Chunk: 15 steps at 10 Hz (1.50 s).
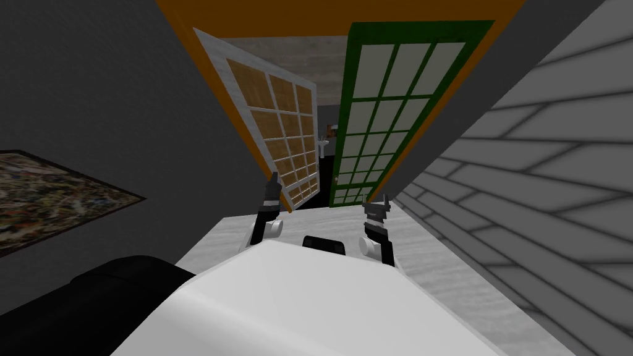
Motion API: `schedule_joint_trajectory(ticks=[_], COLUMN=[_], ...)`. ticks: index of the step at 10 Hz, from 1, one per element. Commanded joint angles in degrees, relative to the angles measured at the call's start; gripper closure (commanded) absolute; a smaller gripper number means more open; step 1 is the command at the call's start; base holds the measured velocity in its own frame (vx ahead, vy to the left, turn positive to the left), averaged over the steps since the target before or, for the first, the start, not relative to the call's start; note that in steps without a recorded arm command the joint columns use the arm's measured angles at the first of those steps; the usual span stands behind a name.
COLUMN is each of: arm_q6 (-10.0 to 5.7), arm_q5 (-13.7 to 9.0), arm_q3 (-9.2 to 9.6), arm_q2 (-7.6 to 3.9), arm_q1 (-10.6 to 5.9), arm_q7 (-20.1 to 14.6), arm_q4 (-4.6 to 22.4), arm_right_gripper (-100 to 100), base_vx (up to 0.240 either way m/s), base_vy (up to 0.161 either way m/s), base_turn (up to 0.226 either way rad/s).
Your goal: Push the door open
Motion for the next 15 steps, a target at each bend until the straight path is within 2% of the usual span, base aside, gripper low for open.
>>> schedule_joint_trajectory(ticks=[1,8,15], arm_q6=[-0.51,-3.68,-6.73], arm_q5=[-1.3,-6.8,-12.1], arm_q3=[0.49,2.77,4.96], arm_q2=[0.0,0.23,1.15], arm_q1=[-0.74,-3.64,-6.43], arm_q7=[-1.7,-9.0,-16.0], arm_q4=[2.3,12.9,23.1], arm_right_gripper=[-100,-100,-100], base_vx=[0.083,0.074,0.066], base_vy=[-0.06,-0.067,-0.078], base_turn=[0.204,0.192,0.192])
